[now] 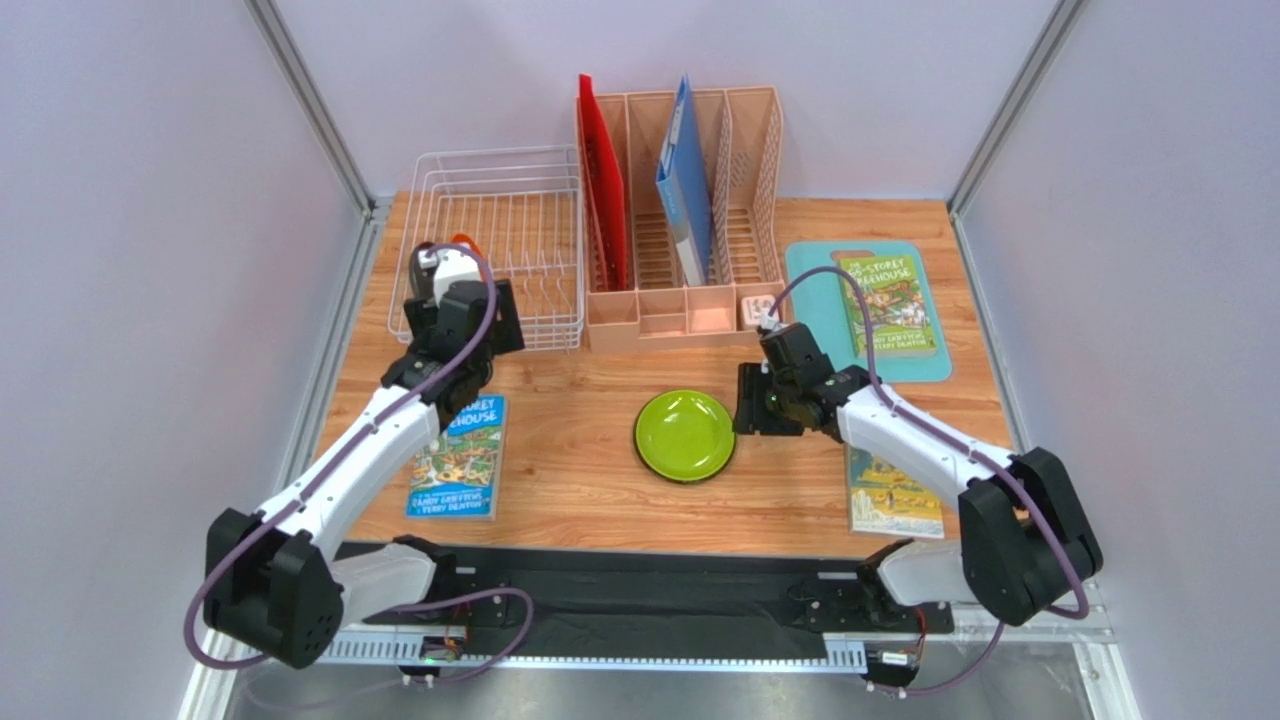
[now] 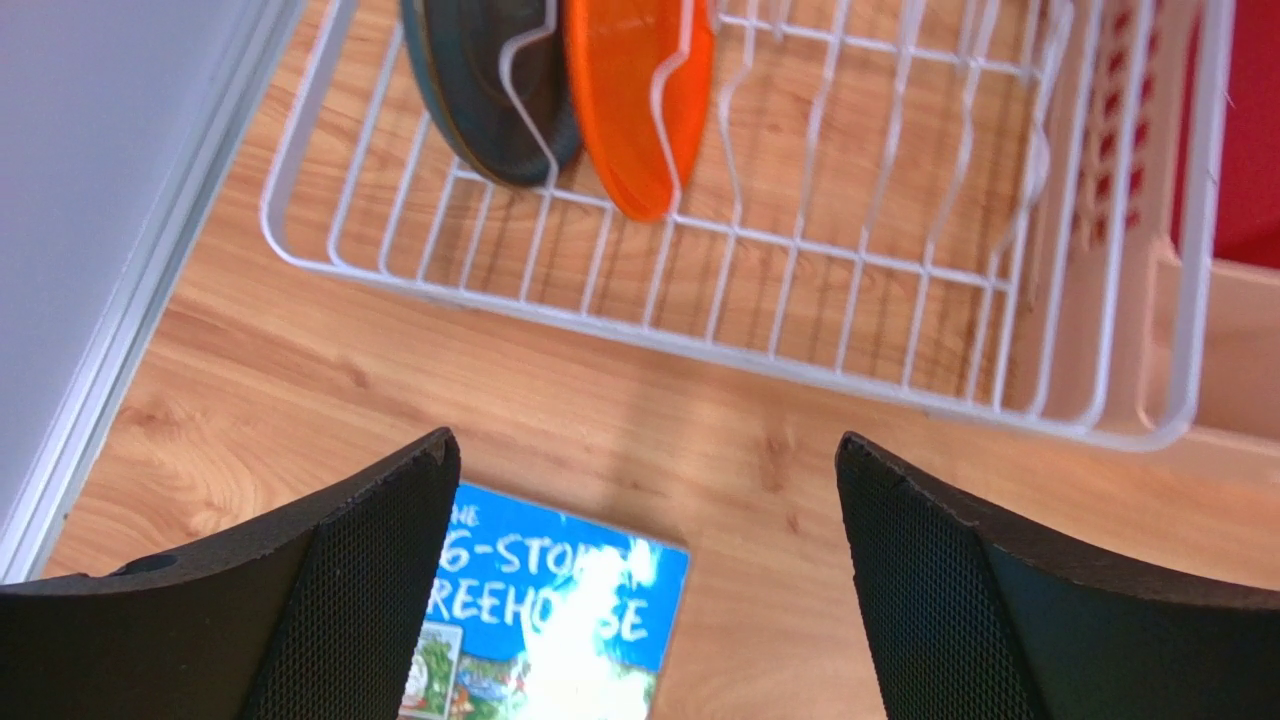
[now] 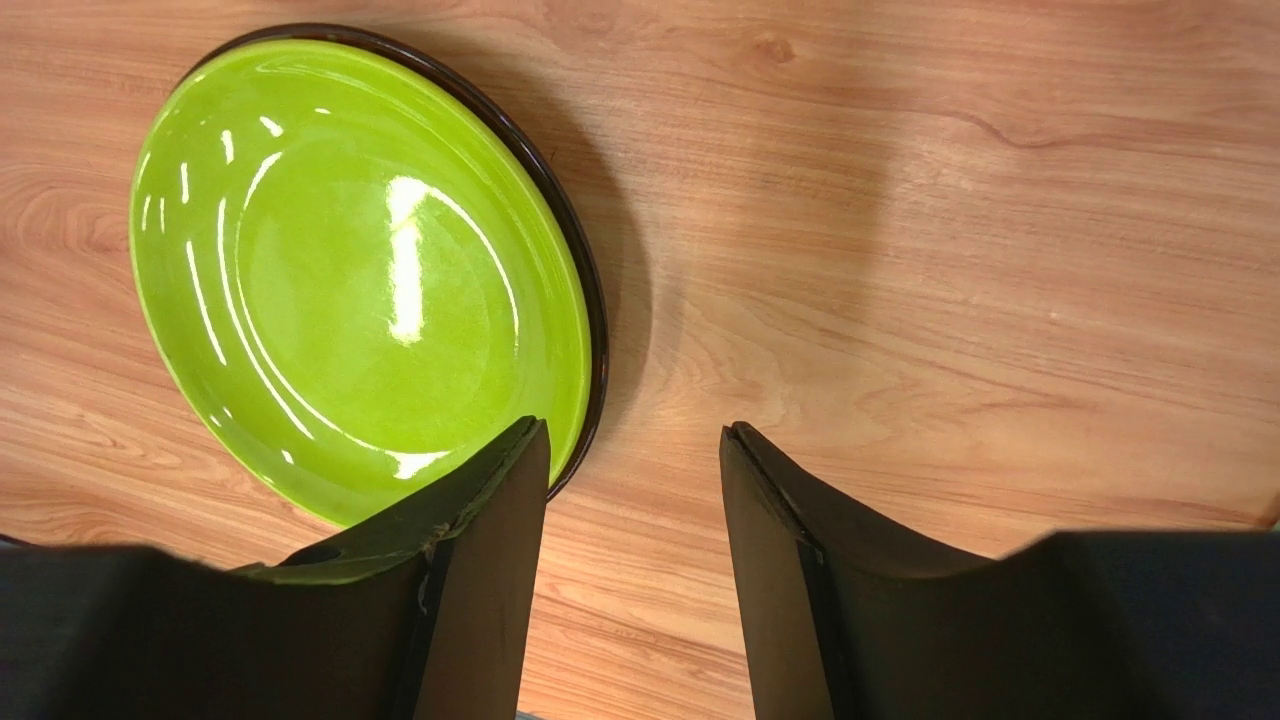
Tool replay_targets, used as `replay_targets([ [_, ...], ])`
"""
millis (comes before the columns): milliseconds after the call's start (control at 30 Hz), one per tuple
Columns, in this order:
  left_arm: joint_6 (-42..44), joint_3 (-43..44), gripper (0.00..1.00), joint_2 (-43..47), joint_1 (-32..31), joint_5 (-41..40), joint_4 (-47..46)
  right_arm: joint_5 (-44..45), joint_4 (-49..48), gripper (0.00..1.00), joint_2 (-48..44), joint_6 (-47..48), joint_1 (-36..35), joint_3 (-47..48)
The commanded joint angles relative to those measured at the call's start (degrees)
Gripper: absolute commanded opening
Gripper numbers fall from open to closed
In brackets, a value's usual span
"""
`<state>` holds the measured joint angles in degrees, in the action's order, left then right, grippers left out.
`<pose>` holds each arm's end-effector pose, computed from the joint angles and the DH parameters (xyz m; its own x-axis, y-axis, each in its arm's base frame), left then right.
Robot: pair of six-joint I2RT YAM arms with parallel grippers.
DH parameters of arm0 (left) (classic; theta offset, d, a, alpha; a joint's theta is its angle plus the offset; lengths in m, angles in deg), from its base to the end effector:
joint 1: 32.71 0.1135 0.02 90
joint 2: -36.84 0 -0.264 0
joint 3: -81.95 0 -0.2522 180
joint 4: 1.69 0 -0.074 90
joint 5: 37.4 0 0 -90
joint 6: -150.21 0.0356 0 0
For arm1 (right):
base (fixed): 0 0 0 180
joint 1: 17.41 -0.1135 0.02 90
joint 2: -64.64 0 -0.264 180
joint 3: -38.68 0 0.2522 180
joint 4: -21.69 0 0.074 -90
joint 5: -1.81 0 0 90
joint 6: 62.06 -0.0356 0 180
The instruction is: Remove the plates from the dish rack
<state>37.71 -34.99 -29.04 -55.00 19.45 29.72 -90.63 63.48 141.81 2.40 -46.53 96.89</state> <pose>0.2386 -0.0767 0.2837 -0.4423 -0.1650 -0.8816 -0.2923 0.9558 -0.0322 0.2207 0.1247 0.1934 -0.9052 -0.0112 -0.4249 -0.1265 0.9614 0.2442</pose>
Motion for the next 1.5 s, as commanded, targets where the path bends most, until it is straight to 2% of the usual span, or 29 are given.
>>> replay_targets([
  [0, 2.02, 4.4, 0.99, -3.71, 6.01, 3.53, -4.98, 2.35, 0.01, 0.51, -3.07, 1.63, -0.23, 0.91],
  [133, 4.13, 7.03, 0.98, -10.46, 10.49, 5.36, -10.87, 4.28, -0.96, 0.51, -2.9, 1.72, -0.23, 1.08],
  [233, 4.4, 10.45, 0.91, -16.7, 13.13, 8.44, -13.69, 4.46, -1.4, 0.5, -2.02, 1.46, -0.23, 1.43],
  [433, 4.31, 17.22, 0.85, -27.17, 15.69, 8.81, -15.54, 5.43, -1.49, 0.5, 0.7, 1.63, -0.23, 2.84],
  [633, 6.33, 21.53, 0.77, -32.71, 16.13, 8.28, -16.33, 5.34, -1.93, 0.5, 3.6, 2.6, -0.14, 4.42],
  [733, 6.51, 21.72, 0.65, -33.43, 16.13, 8.01, -16.77, 5.95, -2.02, 0.49, 5.18, 2.25, -0.14, 5.21],
  [767, 6.51, 21.46, 0.58, -33.34, 16.13, 8.18, -17.03, 6.13, -2.02, 0.49, 5.62, 1.73, -0.14, 5.3],
  [833, 6.51, 20.93, 0.52, -33.08, 16.13, 8.01, -17.38, 5.87, -2.28, 0.49, 5.98, 1.72, -0.14, 5.39],
  [900, 6.77, 20.75, 0.5, -33.25, 16.13, 7.57, -17.3, 5.86, -2.19, 0.49, 6.16, 1.72, -0.06, 5.21],
  [967, 7.03, 20.75, 0.28, -33.43, 16.13, 7.66, -17.3, 6.04, -2.28, 0.49, 6.16, 1.81, -0.14, 4.95],
  [1133, 6.86, 19.7, 0.25, -32.99, 16.13, 7.48, -17.3, 6.3, -2.1, 0.49, 5.89, 2.07, -0.14, 4.77],
  [1200, 6.95, 19.43, 0.05, -32.82, 16.13, 7.57, -17.3, 6.22, -2.19, 0.49, 5.63, 1.9, -0.14, 4.68],
  [1233, 6.95, 19.35, 0.0, -32.81, 16.13, 7.74, -17.3, 6.13, -2.19, 0.49, 5.54, 1.9, -0.14, 4.6],
  [1467, 7.73, 18.82, 0.0, -28.43, 16.04, 10.21, -15.98, 6.13, -2.28, 0.49, 4.57, 1.37, -0.14, 3.54],
])
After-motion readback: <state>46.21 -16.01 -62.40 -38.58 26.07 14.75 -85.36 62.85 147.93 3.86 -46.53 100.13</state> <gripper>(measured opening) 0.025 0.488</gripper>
